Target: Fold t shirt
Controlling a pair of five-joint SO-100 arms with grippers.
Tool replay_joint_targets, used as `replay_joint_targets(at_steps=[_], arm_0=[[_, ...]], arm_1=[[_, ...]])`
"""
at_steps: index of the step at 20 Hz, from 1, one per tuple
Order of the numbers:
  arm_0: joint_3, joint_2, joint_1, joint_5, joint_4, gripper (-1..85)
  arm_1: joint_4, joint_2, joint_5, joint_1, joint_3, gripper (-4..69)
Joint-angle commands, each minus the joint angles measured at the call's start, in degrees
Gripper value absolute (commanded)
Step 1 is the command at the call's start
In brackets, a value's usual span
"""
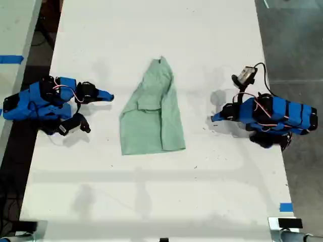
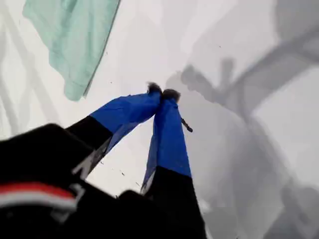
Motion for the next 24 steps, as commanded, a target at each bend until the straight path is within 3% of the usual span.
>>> replay_joint_targets(at_steps=[1, 5, 10, 13, 16, 20, 24], arm_0=[[0.7, 0.4, 0.6, -2.2, 0.5, 0.0], [-2.3, 0.4, 0.0, -3.7, 2.7, 0.0], [-14.9, -2.3, 6.3, -7.0, 3.6, 0.0], [-24.7, -17.0, 15.3, -17.1, 5.2, 0.0], [-37.1, -40.2, 23.0, -23.8, 5.8, 6.5], [-56.7, -72.9, 25.6, -23.6, 9.1, 15.3], [-54.4, -84.6, 22.8, -25.4, 4.7, 17.8]], arm_1=[[0.1, 0.9, 1.1, -0.4, 2.5, 0.5], [0.1, 0.9, 1.0, -0.3, 2.5, 0.5], [0.1, 0.9, 0.9, -0.3, 2.6, 0.5], [0.0, 0.9, 0.8, -0.2, 2.6, 0.5], [0.0, 0.9, 0.9, -0.3, 2.6, 0.5], [0.0, 0.9, 0.8, -0.3, 2.6, 0.5], [0.0, 0.9, 0.6, -0.4, 2.6, 0.5]])
